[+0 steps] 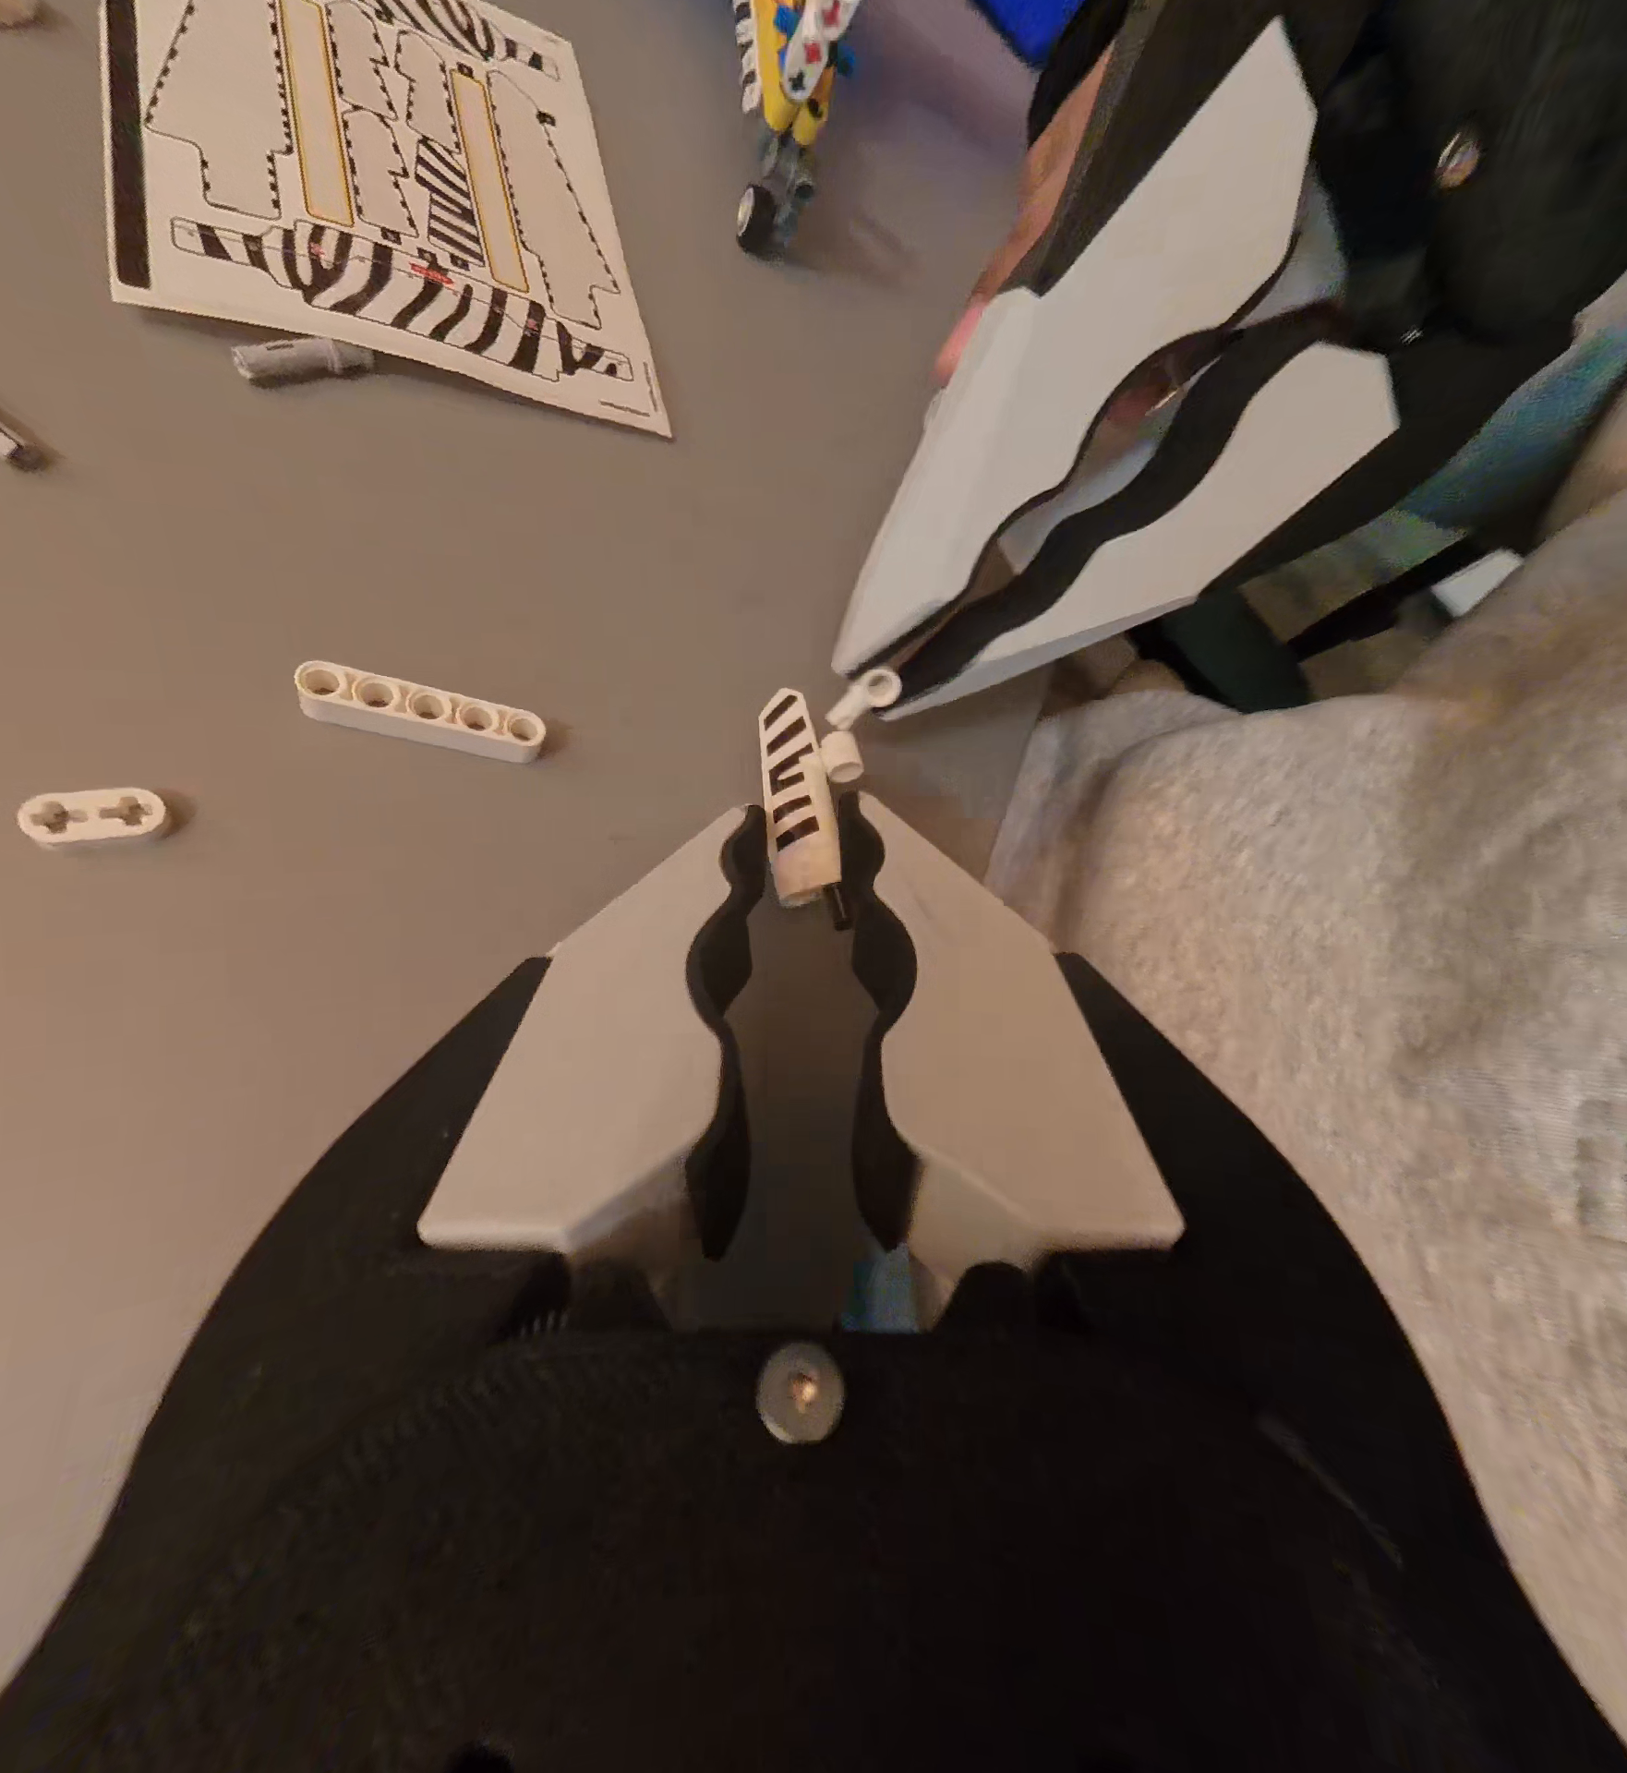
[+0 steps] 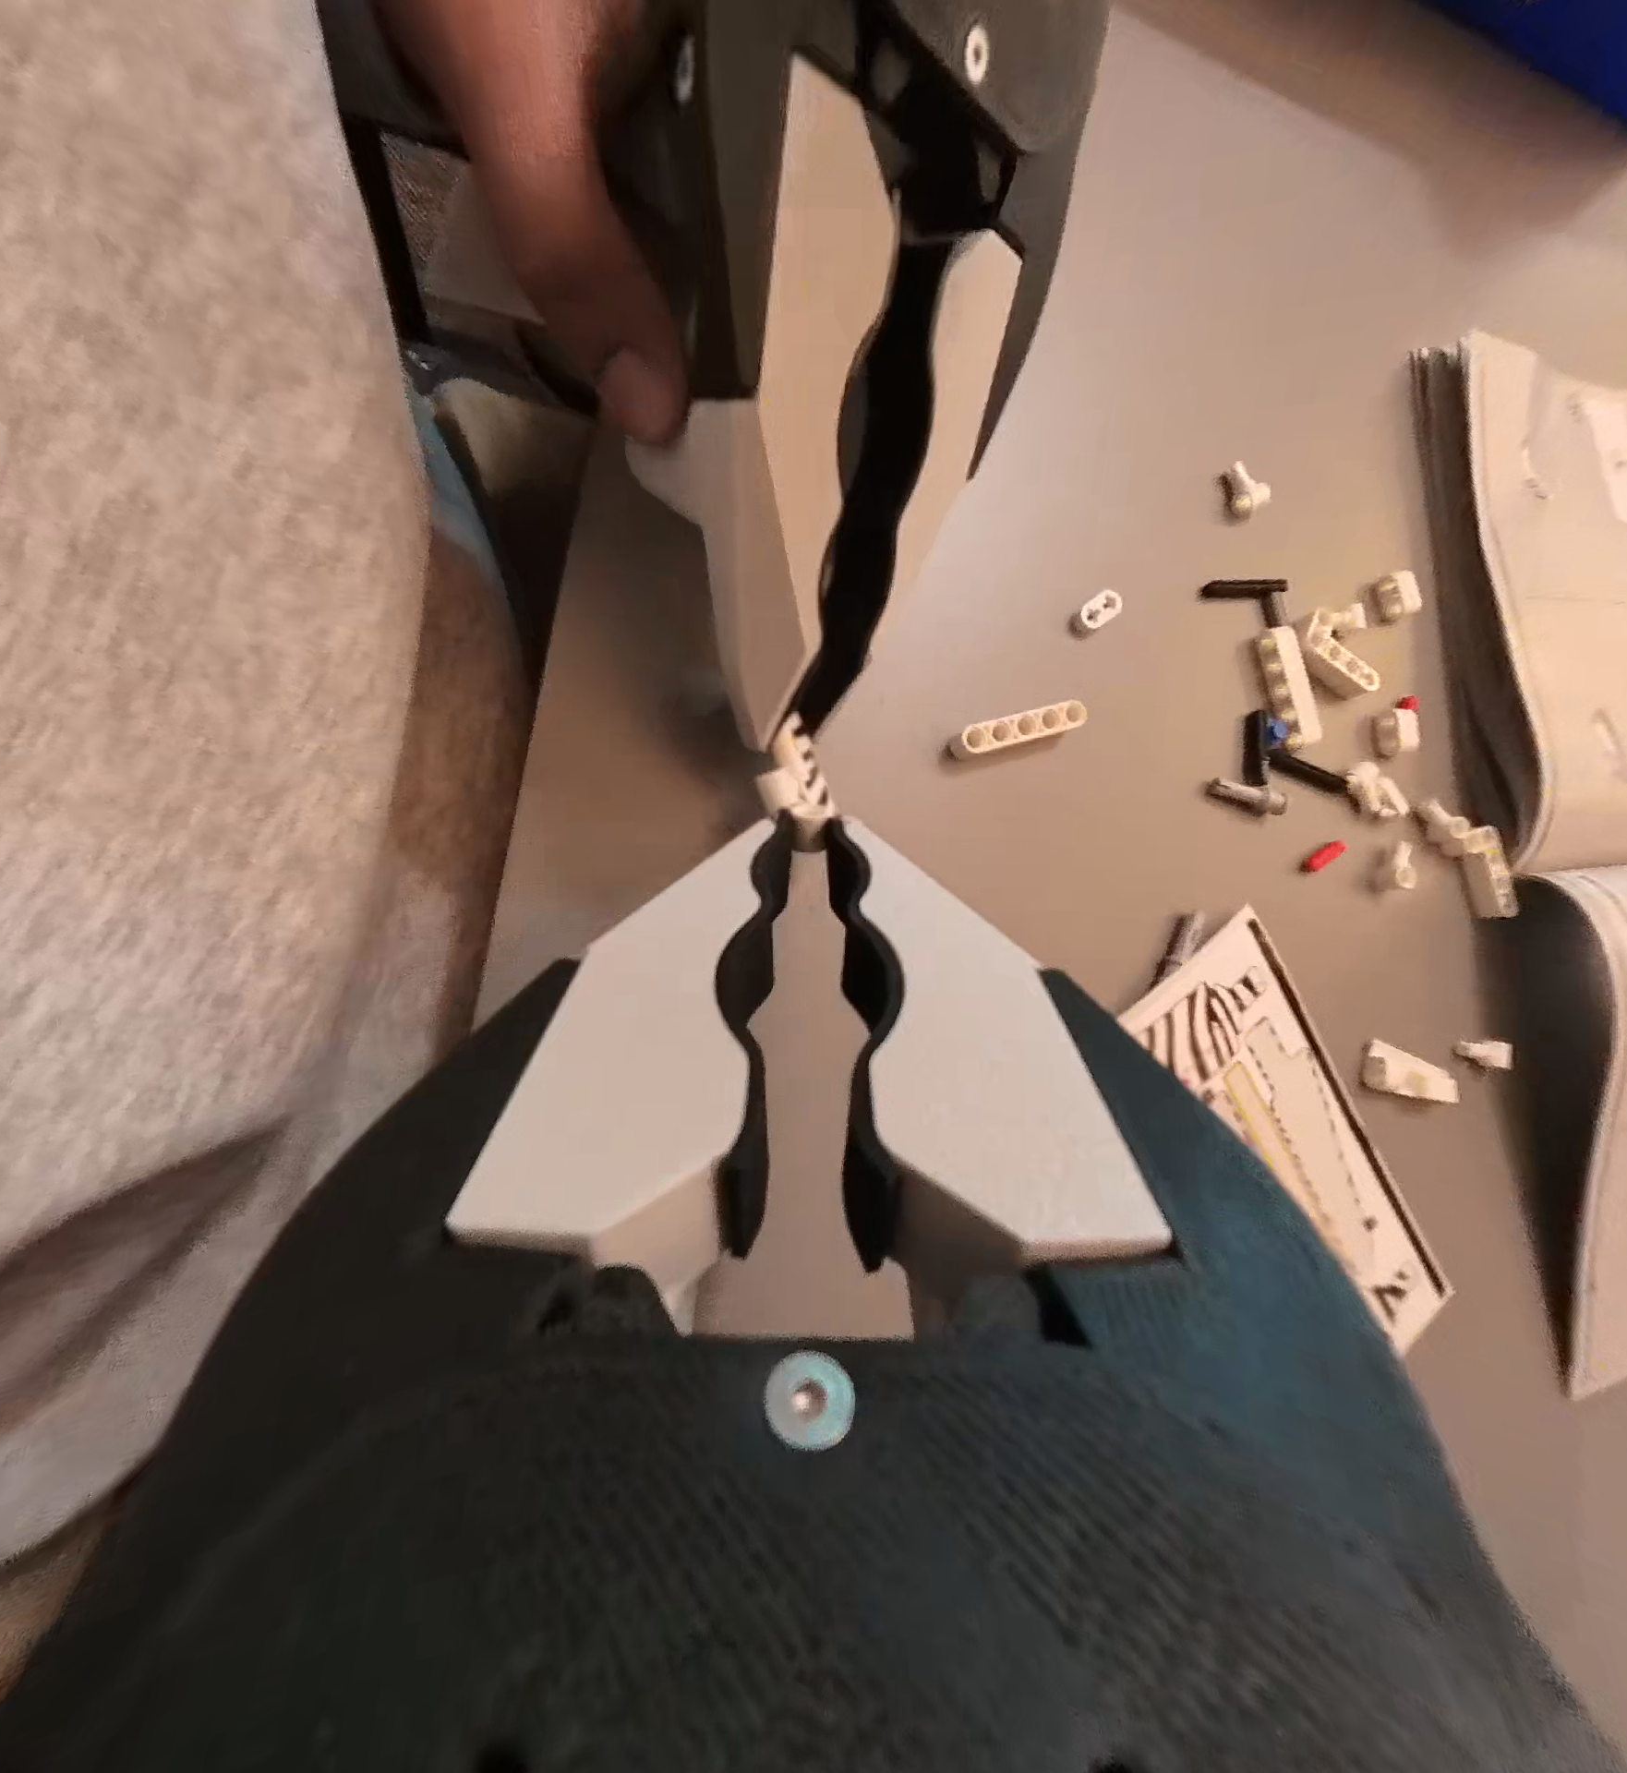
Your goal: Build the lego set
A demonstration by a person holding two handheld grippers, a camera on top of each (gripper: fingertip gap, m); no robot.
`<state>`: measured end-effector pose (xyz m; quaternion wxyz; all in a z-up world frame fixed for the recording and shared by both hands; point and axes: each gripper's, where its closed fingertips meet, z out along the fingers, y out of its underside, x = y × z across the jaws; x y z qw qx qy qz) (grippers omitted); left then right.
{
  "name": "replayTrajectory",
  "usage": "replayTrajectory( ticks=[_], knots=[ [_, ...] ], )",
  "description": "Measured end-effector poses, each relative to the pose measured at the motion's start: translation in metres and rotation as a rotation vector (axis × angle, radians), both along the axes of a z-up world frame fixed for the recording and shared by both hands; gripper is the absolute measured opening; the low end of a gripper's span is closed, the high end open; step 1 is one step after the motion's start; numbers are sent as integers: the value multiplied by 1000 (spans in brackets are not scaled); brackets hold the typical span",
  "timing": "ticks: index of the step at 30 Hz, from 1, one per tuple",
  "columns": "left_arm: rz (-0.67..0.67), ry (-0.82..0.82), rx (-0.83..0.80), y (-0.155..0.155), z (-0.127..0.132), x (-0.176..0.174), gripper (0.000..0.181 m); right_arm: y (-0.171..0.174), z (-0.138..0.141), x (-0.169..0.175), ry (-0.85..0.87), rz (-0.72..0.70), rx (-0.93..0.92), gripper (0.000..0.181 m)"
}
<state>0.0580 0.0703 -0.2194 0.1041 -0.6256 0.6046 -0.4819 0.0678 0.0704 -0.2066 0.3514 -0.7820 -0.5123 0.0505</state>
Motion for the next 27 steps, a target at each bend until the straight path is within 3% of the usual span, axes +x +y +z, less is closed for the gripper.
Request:
replayTrajectory(
  ticks=[10,15,22,27],
  knots=[
    [14,-20,-215,4,11,-2,15,7,3,8,-59,28,55,6],
    [32,-60,-303,9,20,-2,15,9,-22,39,-177,-106,-52,6],
    [17,-130,-427,10,35,-2,15,7,-20,37,34,-218,-117,6],
    [-41,-176,-566,3,50,-4,15,18,21,26,185,-198,47,6]
  ],
)
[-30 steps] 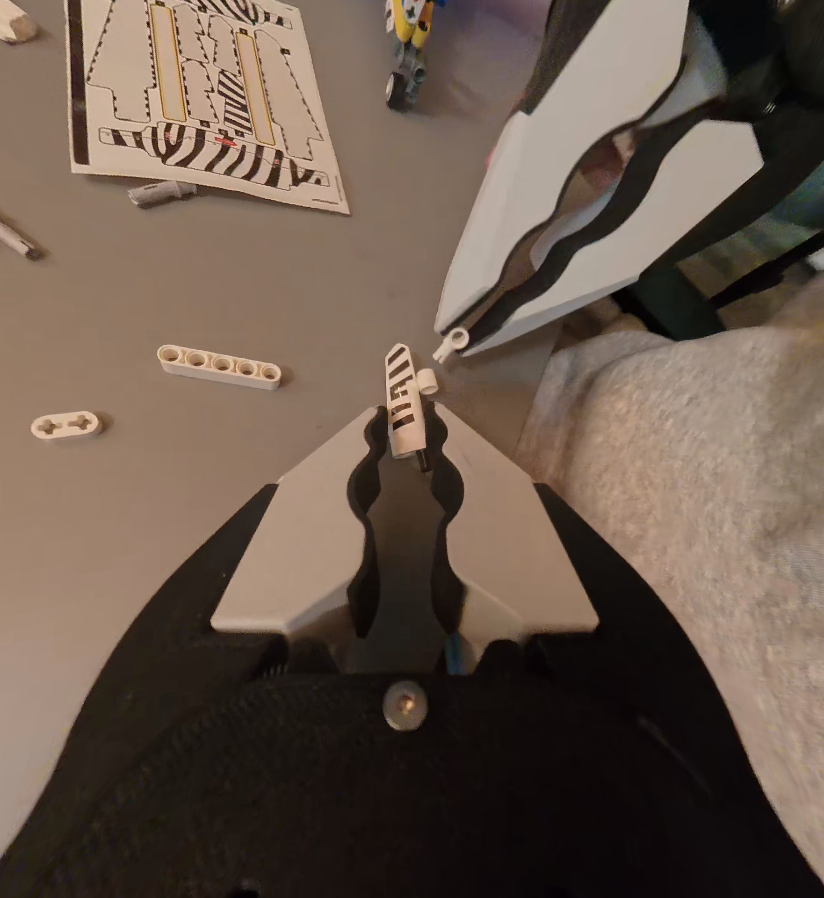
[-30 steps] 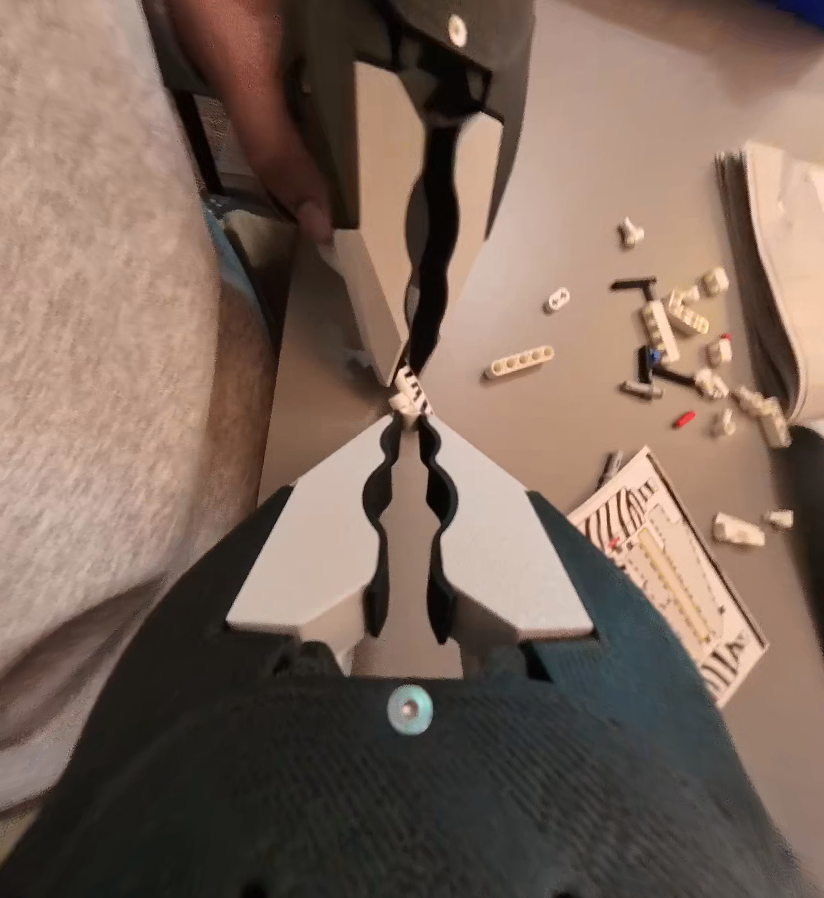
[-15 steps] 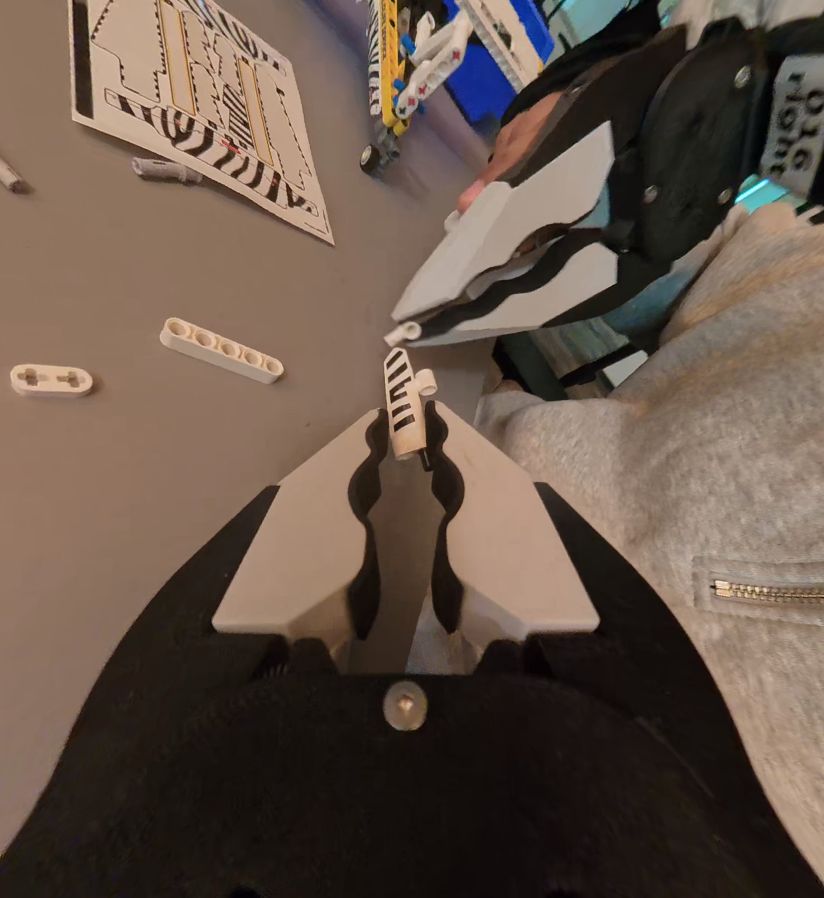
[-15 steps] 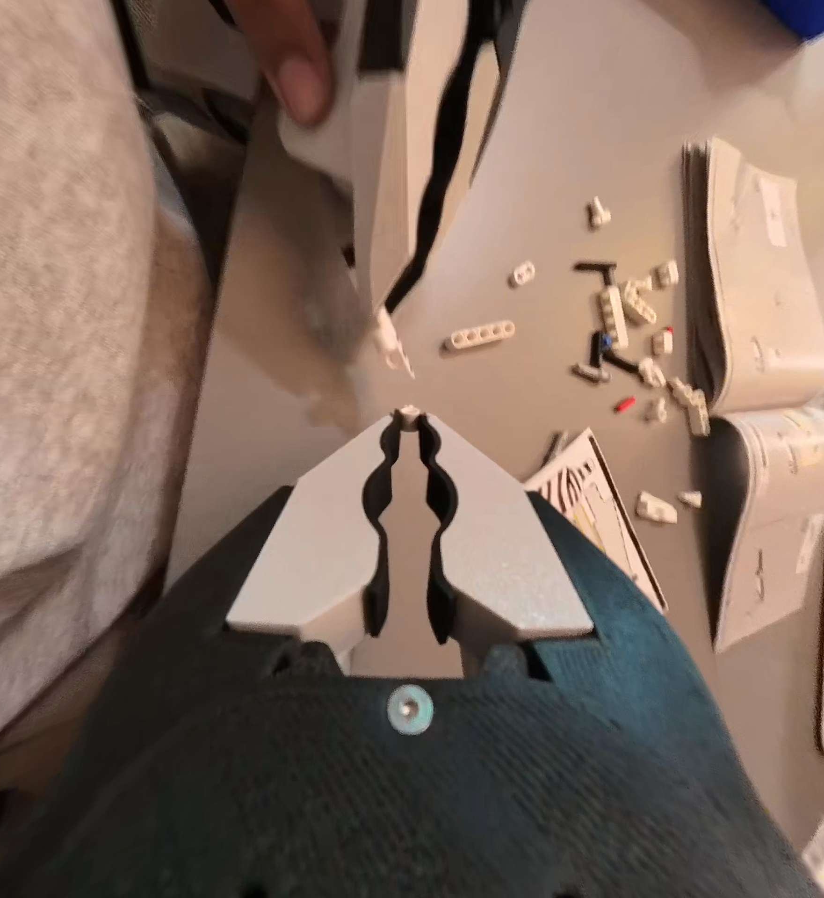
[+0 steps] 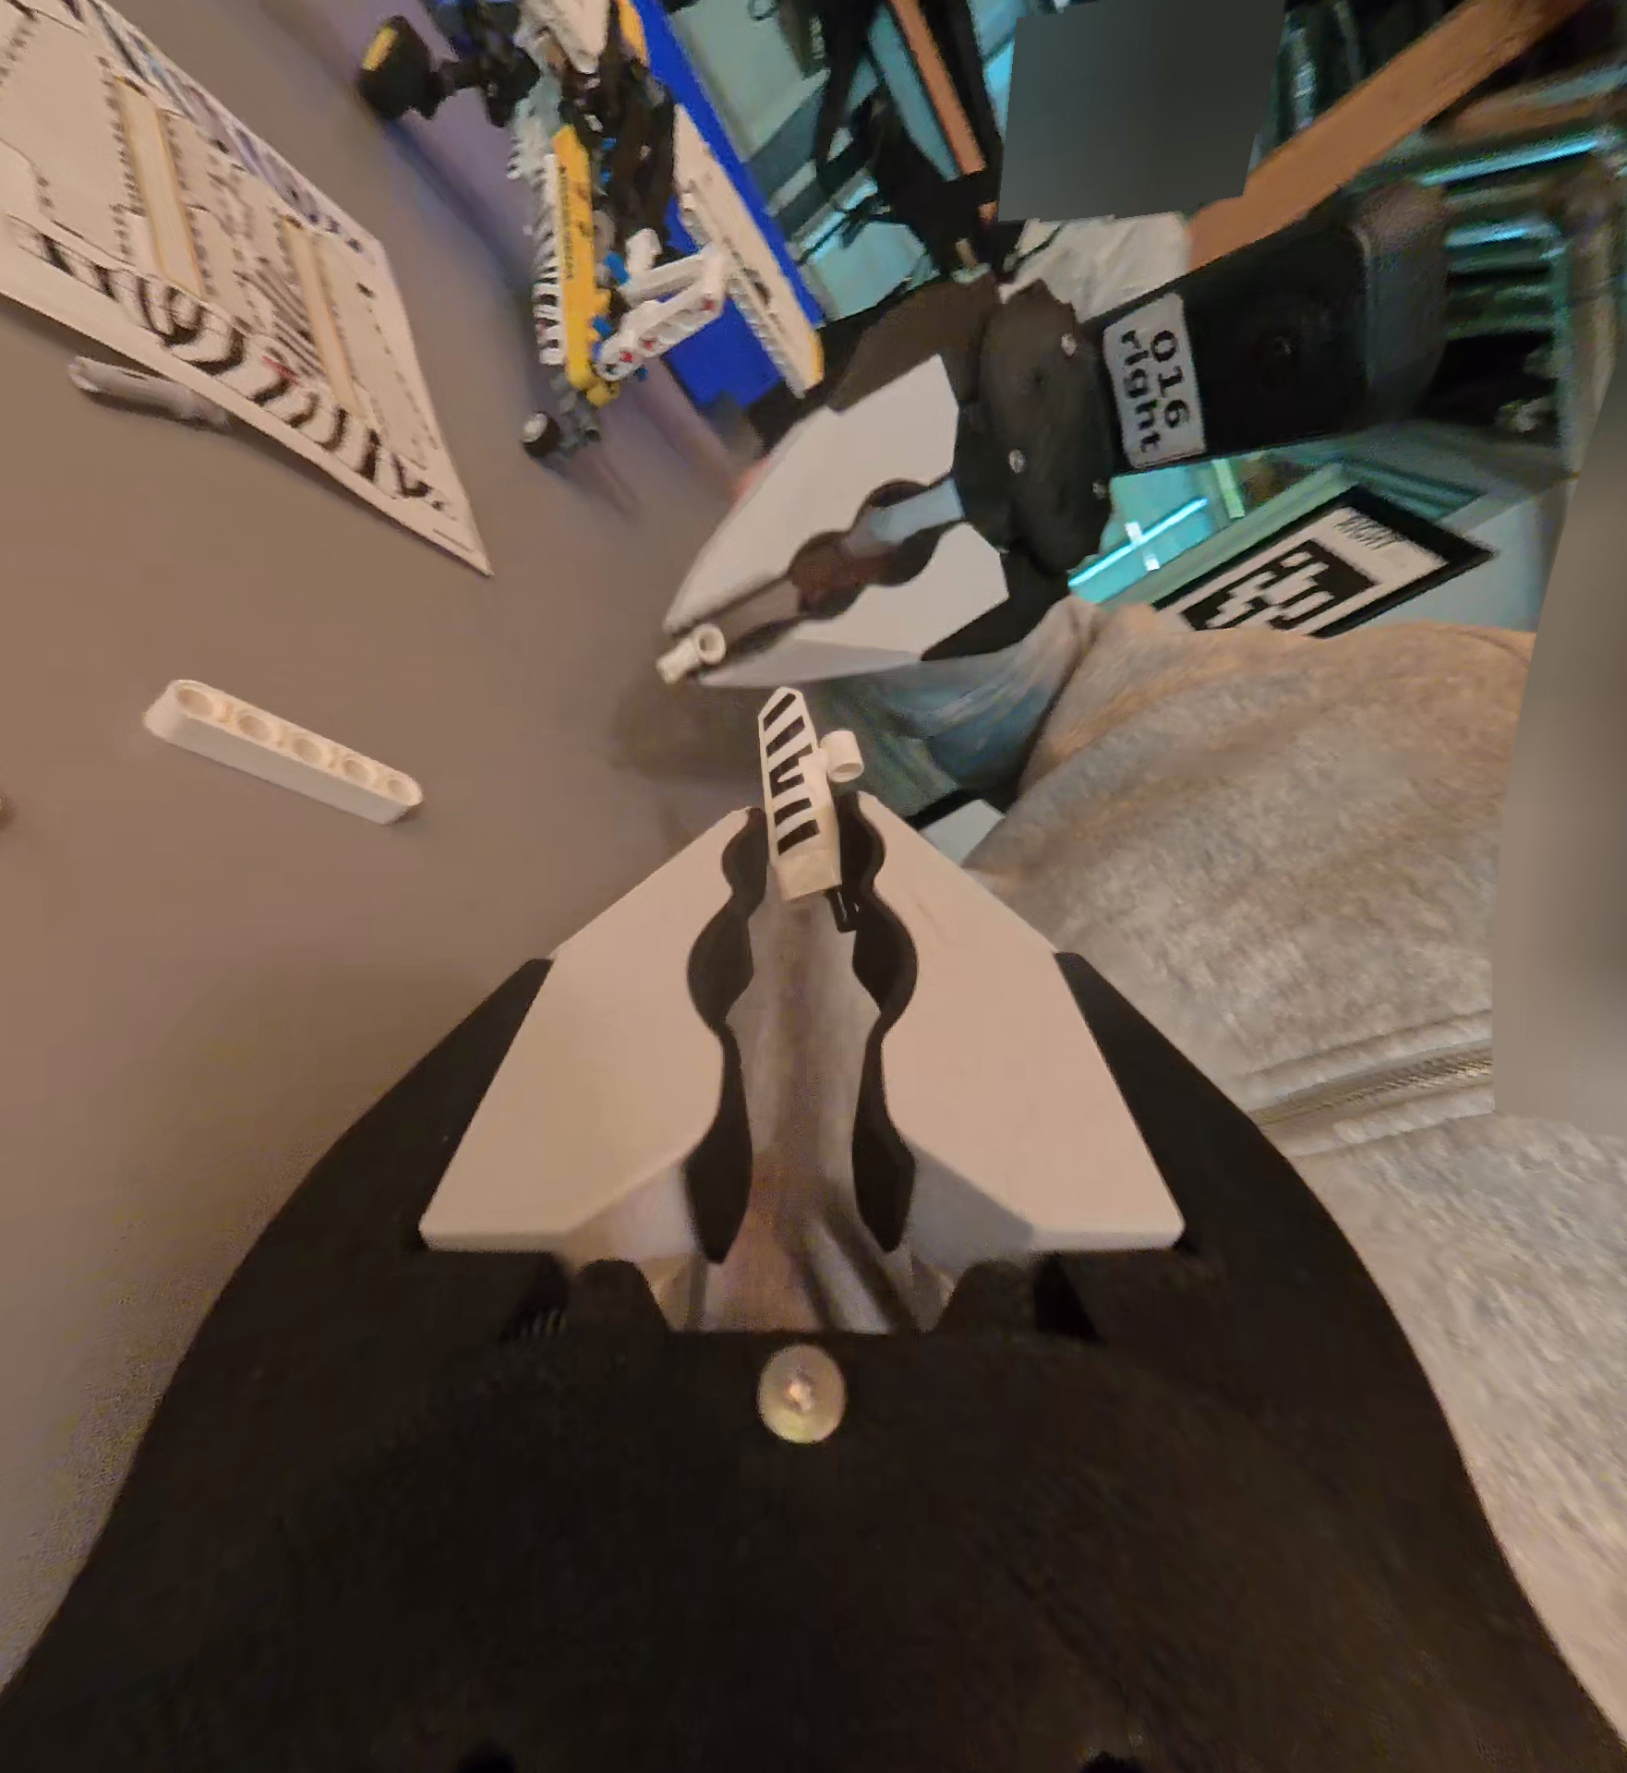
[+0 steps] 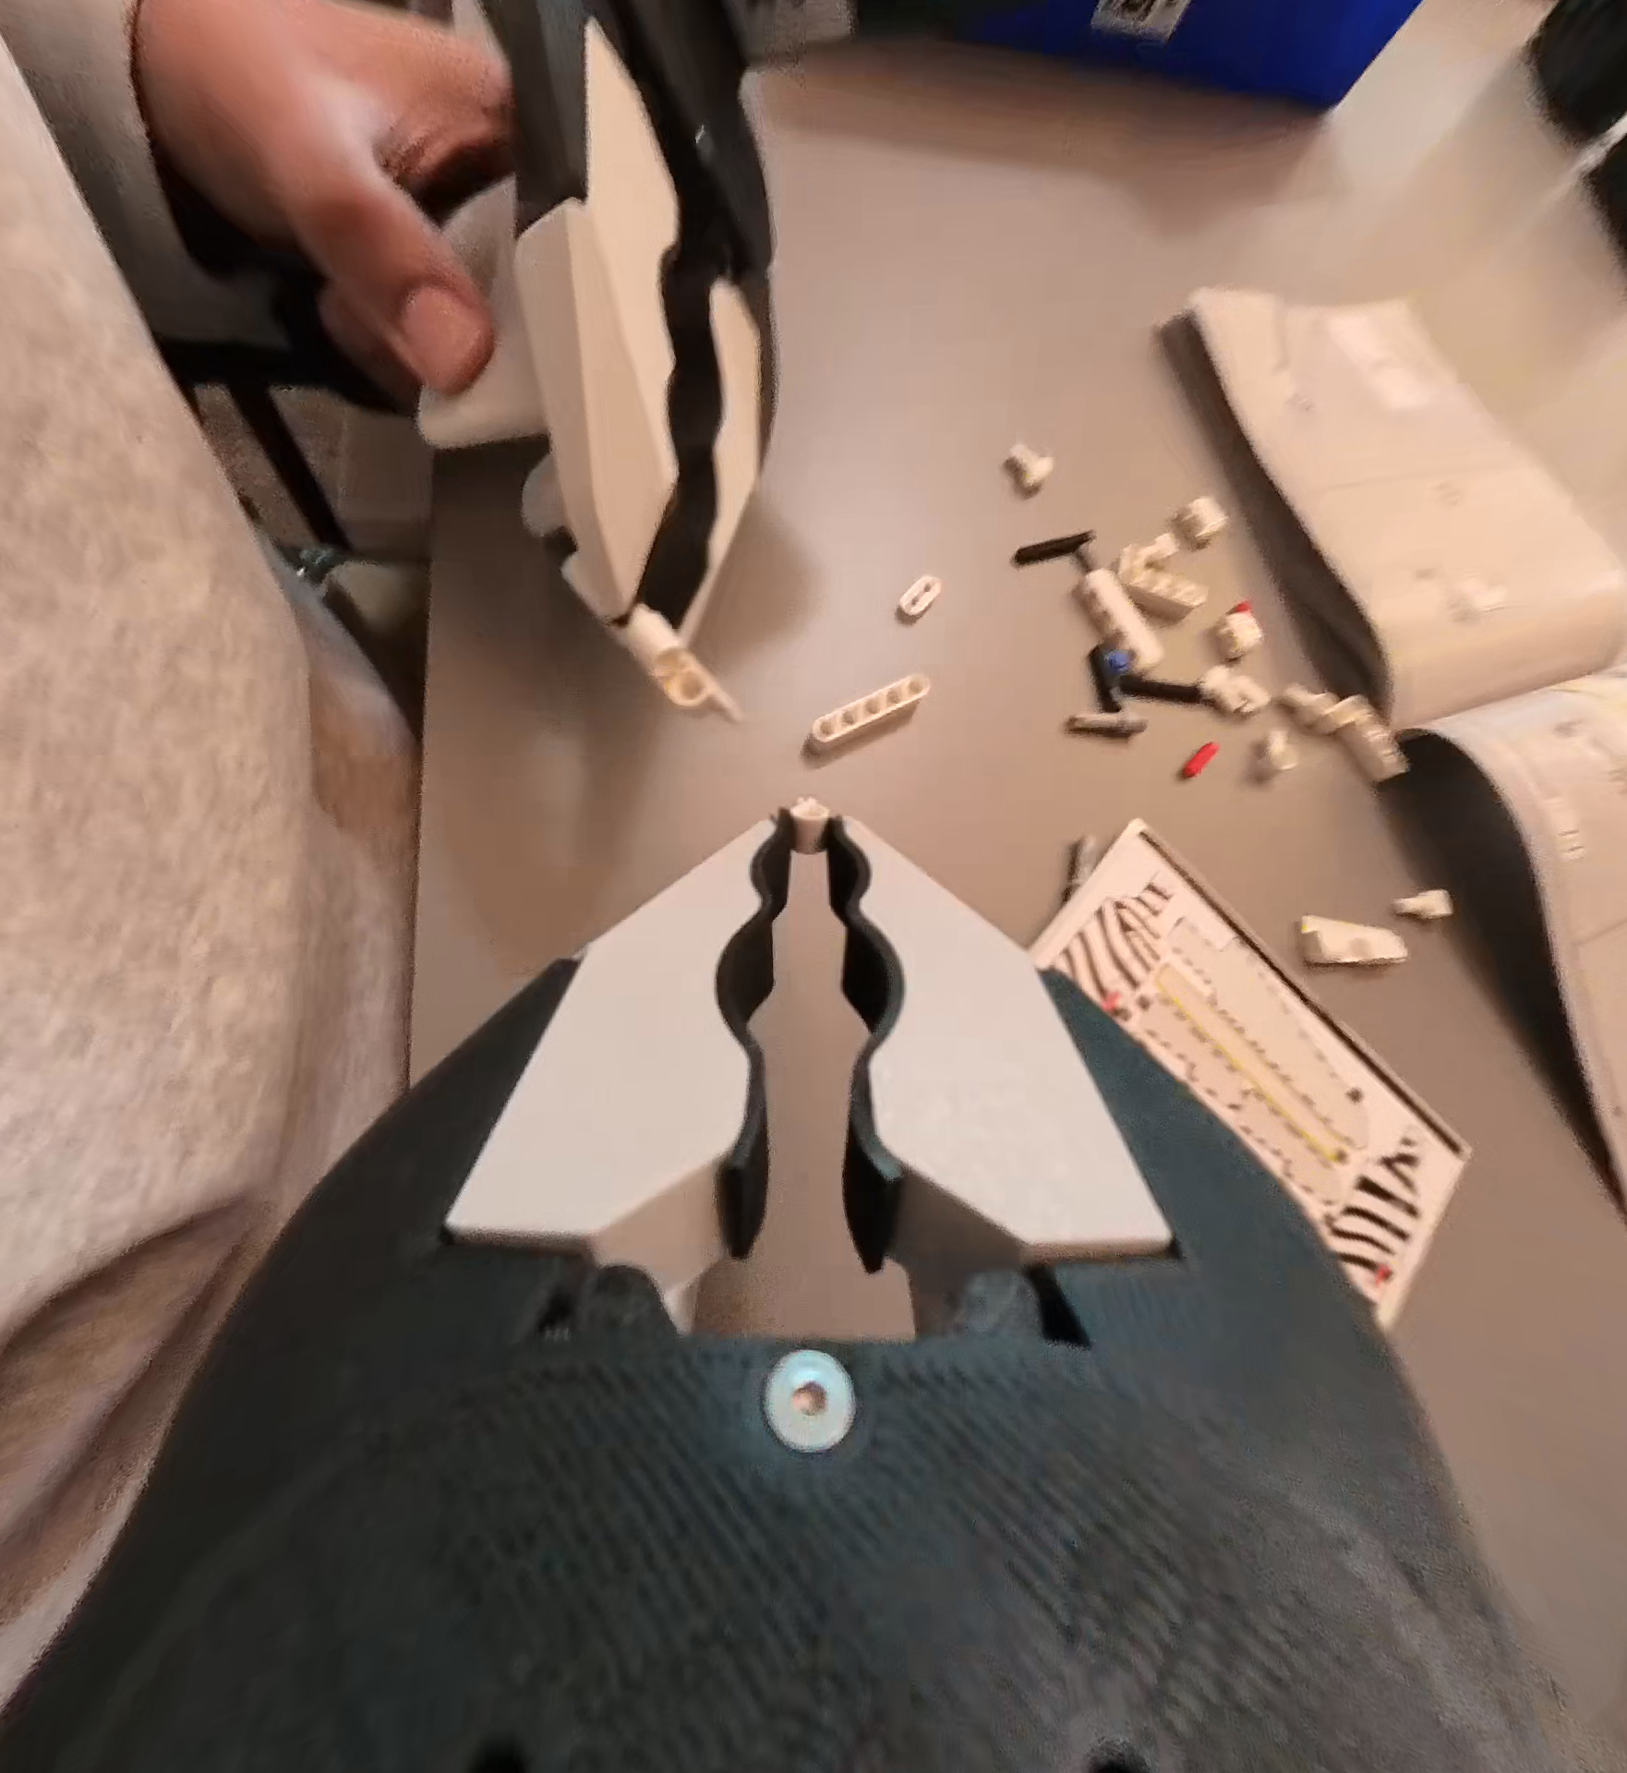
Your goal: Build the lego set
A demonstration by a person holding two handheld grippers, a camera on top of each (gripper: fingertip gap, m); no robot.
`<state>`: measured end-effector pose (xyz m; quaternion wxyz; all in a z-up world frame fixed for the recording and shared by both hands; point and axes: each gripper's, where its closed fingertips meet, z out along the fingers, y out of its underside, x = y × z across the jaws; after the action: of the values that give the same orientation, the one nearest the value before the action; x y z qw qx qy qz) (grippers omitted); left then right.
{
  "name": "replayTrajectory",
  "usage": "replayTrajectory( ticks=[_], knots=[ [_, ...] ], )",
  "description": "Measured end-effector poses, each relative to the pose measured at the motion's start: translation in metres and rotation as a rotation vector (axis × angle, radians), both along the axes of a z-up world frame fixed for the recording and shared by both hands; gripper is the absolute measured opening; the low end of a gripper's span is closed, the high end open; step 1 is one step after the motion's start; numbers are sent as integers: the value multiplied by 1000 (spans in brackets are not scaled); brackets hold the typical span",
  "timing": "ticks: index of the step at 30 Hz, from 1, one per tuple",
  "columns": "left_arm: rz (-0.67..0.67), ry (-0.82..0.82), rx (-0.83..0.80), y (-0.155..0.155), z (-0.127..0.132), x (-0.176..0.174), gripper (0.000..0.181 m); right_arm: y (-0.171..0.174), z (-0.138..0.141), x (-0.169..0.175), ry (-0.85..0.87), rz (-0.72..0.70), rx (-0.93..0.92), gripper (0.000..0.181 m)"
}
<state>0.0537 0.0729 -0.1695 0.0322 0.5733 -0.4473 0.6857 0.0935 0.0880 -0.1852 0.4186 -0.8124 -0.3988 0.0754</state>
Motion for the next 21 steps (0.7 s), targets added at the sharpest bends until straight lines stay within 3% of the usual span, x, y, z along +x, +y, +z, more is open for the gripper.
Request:
replayTrajectory(
  ticks=[4,10,17,21],
  knots=[
    [-74,4,-94,-12,4,-2,15,5,17,-3,48,-1,58,6],
    [-27,81,-25,-9,-9,5,15,-5,10,-18,46,62,56,6],
    [-14,102,-74,-4,-10,8,15,-25,33,-21,115,164,180,5],
    [-13,132,-106,-2,-12,10,15,-35,22,-29,63,226,162,6]
  ],
)
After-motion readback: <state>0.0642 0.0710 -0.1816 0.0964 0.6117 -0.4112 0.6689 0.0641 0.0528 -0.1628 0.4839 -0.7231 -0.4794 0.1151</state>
